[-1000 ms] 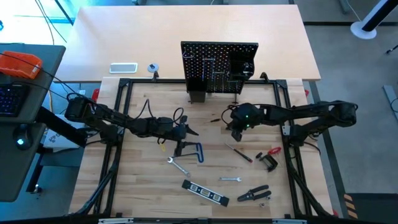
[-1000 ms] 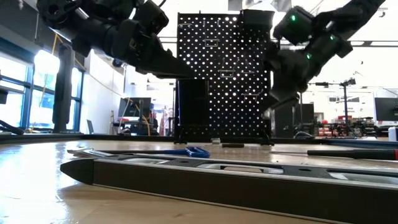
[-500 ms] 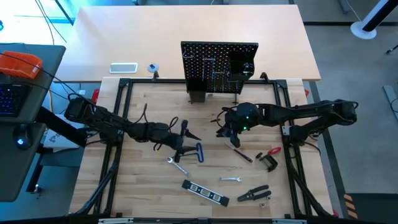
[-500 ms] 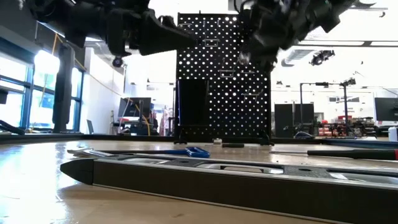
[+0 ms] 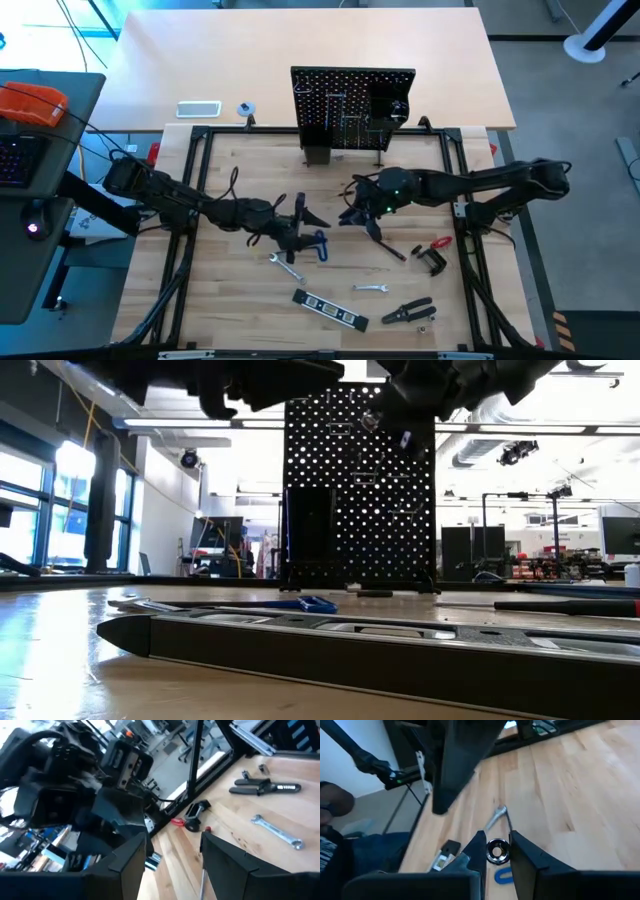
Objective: Hang tools onto peg board
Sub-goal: Put the bolts on the pegboard
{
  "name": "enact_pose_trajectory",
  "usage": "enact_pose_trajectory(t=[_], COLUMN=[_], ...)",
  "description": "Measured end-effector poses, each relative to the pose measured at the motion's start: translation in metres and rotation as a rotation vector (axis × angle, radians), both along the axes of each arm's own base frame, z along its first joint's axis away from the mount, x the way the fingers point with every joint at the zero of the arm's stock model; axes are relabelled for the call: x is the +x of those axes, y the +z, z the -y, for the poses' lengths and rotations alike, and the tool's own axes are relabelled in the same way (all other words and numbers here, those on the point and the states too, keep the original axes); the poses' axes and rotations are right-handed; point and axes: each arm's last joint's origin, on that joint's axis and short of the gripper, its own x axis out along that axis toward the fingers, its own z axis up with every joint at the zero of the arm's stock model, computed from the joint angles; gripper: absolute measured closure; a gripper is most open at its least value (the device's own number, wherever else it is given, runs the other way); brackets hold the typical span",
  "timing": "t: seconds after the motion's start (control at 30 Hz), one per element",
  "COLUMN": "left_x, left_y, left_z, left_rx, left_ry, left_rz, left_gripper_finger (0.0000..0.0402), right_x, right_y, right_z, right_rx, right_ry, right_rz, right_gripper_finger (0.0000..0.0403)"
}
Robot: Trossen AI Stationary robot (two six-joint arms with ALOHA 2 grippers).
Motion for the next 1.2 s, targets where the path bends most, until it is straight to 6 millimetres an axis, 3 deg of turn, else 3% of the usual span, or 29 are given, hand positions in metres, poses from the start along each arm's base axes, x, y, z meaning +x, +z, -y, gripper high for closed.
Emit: enact_pose_trajectory(t=[0.2,0.33,0.93,1.03,1.2], left_x=[0.017,0.023,0.016,0.016,0.016], left_y=[-0.010,-0.014,-0.002,0.006,0.004], left_z=[0.003,0.005,0.015,0.013,0.009], left_rx=[0.039,0.031,0.066,0.077,0.079], left_ry=[-0.004,0.001,0.088,0.131,0.119], left_rz=[-0.143,-0.148,-0.124,-0.080,-0.103], left_gripper_finger=[0.0210,0.0196,0.0185,0.0185,0.0185], right_x=[0.010,0.010,0.011,0.010,0.010], right_y=[-0.009,-0.013,-0.012,-0.015,-0.014], right_z=[-0.003,-0.004,-0.009,-0.010,-0.014], right_rx=[0.022,0.026,0.013,0.018,0.019], right_ry=[0.049,0.059,0.072,0.086,0.097], right_rz=[0.013,-0.009,0.000,-0.021,-0.015], right_gripper_finger=[0.0354,0.0354,0.0354,0.0354,0.0354])
